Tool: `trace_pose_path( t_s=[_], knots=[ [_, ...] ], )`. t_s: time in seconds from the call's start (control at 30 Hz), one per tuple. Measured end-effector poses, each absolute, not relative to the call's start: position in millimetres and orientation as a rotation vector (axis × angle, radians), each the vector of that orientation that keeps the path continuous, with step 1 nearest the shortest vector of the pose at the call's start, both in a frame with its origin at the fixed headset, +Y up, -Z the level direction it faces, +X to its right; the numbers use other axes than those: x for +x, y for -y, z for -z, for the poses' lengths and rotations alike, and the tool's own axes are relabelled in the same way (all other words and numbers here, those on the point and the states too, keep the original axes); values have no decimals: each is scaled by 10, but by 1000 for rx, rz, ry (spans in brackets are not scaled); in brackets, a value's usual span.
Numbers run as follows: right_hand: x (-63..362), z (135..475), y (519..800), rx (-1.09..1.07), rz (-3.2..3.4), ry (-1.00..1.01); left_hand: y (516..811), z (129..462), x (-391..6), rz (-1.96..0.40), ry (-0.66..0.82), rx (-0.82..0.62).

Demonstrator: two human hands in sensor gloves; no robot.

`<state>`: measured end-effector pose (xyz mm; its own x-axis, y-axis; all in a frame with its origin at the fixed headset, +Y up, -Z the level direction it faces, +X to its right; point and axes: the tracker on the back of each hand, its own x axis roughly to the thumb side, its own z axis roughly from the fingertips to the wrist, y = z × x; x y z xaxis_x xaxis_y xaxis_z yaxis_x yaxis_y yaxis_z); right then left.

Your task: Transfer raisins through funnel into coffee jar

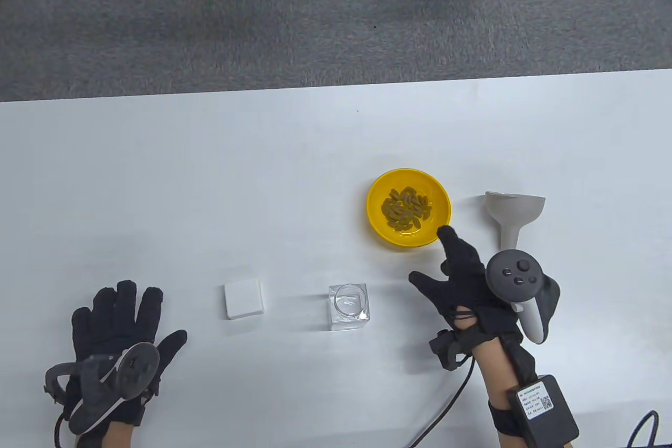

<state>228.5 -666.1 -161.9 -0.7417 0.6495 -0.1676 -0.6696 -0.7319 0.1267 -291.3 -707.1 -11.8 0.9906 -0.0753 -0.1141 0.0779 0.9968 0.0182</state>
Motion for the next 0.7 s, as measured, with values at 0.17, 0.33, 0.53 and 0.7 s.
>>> trace_pose_path(
  t_s=[0.17, 0.33, 0.53, 0.7],
  knots=[
    [2373, 1800, 6436, -326, -2703, -130, 7074, 138, -2953, 52, -123, 17],
    [2402, 2075, 6284, -558, -2991, -80, 7078, 168, -2992, 41, -133, 11],
    [2497, 2420, 6357, -778, -3110, -163, 7092, 212, -3022, 27, -142, -1],
    [2602, 2583, 6499, -879, -3067, -175, 7087, 247, -3053, 1, -156, -6]
  ],
)
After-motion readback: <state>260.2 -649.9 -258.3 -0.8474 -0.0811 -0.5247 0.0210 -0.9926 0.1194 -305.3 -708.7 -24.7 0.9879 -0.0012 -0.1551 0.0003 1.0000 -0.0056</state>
